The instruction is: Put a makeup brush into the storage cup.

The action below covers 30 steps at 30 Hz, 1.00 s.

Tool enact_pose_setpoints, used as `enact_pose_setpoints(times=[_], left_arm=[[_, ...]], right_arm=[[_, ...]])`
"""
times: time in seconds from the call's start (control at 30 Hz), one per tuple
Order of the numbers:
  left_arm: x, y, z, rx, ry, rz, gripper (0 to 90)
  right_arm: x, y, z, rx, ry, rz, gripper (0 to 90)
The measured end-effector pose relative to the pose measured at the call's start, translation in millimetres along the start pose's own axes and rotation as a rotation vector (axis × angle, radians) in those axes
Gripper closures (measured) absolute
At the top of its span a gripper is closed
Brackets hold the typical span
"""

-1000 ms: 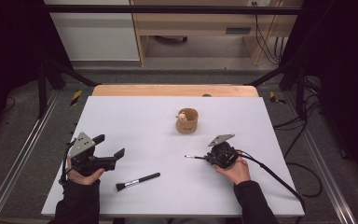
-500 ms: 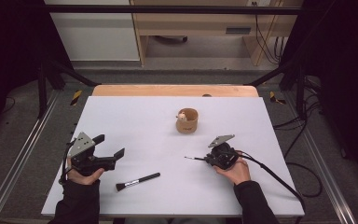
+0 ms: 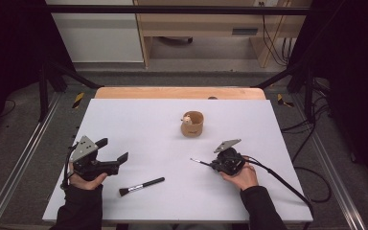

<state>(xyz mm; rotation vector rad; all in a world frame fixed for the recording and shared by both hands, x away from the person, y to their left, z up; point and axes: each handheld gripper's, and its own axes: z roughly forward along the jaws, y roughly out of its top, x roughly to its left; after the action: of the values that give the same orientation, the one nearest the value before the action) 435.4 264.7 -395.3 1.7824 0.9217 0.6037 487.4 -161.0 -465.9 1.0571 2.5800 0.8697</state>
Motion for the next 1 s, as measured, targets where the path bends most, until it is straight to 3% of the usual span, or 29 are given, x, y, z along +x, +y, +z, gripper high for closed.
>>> enact_pose_setpoints(times=[0.37, 0.47, 0.7, 1.0], left_arm=[[-0.3, 0.5, -0.6, 0.0, -0.002, 0.004, 7.4], [-0.5, 0.6, -0.5, 0.0, -0.002, 0.005, 7.4], [-0.5, 0.6, -0.1, 0.001, -0.002, 0.005, 7.4], [-0.7, 0.4, 0.5, 0.004, -0.003, 0.006, 7.4]], right_arm=[[8.4, -3.3, -2.5, 0.009, 0.0, 0.014, 84.1], [8.3, -2.6, -3.8, 0.013, -0.004, 0.019, 79.1], [4.8, 1.6, -4.7, -0.037, 0.013, 0.024, 74.0], [6.0, 3.3, 7.0, -0.038, 0.007, 0.009, 79.3]])
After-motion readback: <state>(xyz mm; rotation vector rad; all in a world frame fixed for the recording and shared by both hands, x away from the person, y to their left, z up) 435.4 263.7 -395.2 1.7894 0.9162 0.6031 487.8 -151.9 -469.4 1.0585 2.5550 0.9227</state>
